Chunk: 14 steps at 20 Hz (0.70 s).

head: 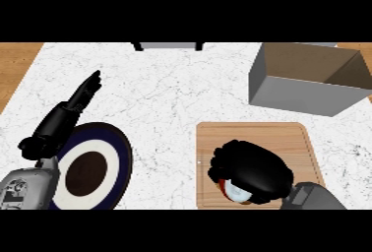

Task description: Pick the can from the cutting board and place it in the cardboard box

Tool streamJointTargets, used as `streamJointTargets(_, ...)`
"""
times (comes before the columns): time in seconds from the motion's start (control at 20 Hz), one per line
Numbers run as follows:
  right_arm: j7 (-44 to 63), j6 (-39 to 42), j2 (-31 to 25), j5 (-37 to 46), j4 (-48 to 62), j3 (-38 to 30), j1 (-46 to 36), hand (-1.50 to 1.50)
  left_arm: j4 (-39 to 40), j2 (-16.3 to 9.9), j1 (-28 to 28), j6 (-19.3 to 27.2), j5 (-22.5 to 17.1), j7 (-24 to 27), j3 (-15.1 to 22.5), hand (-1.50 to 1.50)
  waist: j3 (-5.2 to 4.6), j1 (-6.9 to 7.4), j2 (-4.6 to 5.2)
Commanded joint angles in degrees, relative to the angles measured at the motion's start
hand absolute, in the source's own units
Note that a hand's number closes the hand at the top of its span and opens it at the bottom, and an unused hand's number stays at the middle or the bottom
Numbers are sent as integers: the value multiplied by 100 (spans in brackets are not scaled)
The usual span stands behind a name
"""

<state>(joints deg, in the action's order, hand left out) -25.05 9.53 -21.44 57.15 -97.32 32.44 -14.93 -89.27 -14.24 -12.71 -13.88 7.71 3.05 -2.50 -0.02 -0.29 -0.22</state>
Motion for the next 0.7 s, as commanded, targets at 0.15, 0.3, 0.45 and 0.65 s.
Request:
streamJointTargets(0.15,-119,282,-332,-1015,-1462,-1190,380,150,-323,140,359,105,144,7,118,0,2,-23,-3)
streamJointTargets(0.3,759,644,61,-1637,-1773,-1853,322,150,117,50,85,44,51,52,-62,0,-3,-106,3)
streamJointTargets(0.45,1266,830,261,-2147,-1466,-2516,146,150,144,22,137,-58,-7,120,-72,0,-2,-25,16)
streamJointTargets(0.65,2017,1102,297,-2444,-764,-3320,-970,150,-262,77,201,-62,76,25,91,0,0,97,17)
